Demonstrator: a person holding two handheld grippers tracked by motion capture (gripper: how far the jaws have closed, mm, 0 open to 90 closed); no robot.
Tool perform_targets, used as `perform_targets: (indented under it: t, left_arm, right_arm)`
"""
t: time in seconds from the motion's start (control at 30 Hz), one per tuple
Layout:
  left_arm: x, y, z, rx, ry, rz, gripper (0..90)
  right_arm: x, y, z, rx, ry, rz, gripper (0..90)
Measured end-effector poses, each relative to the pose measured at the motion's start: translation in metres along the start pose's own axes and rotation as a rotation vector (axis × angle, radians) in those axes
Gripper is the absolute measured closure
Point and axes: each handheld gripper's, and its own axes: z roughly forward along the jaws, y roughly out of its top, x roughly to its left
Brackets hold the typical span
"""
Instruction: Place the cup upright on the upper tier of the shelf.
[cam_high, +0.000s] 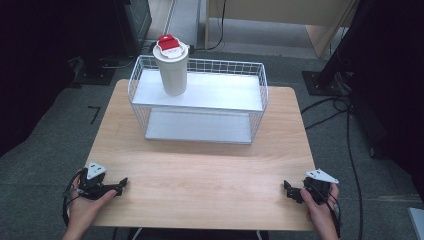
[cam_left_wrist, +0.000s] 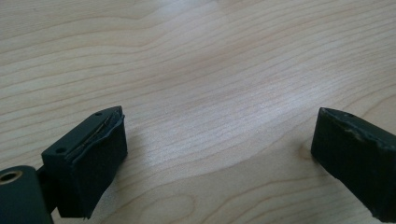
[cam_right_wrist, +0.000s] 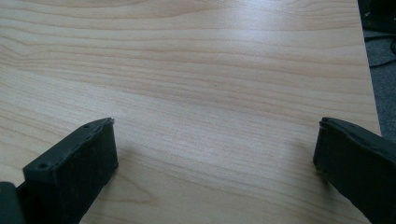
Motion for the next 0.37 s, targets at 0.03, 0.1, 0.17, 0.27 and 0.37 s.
perform_targets:
  t: [0.03,0.1,0.17,0.27,0.37]
  left_arm:
    - [0.0,0.0,0.0,0.0,0.0,0.0,3.8]
    - [0.0,0.0,0.0,0.0,0.0,0.0,3.8]
    - [0.0,0.0002,0.0003,0.001,-0.002,0.0,3.7]
    - [-0.0003,0.0006,0.0008,0.0,-0.002,-0.002,3.6]
    - [-0.0003,0.0008,0.0008,0.001,-0.001,-0.002,3.6]
  right_arm:
    - [0.0,0.0,0.0,0.0,0.0,0.0,0.0]
    - [0.0,0.0,0.0,0.0,0.0,0.0,0.0]
    - [0.0,0.0,0.0,0.0,0.0,0.0,0.0]
    - [0.0,0.0,0.0,0.0,0.0,0.0,0.0]
    - [0.0,0.0,0.0,0.0,0.0,0.0,0.0]
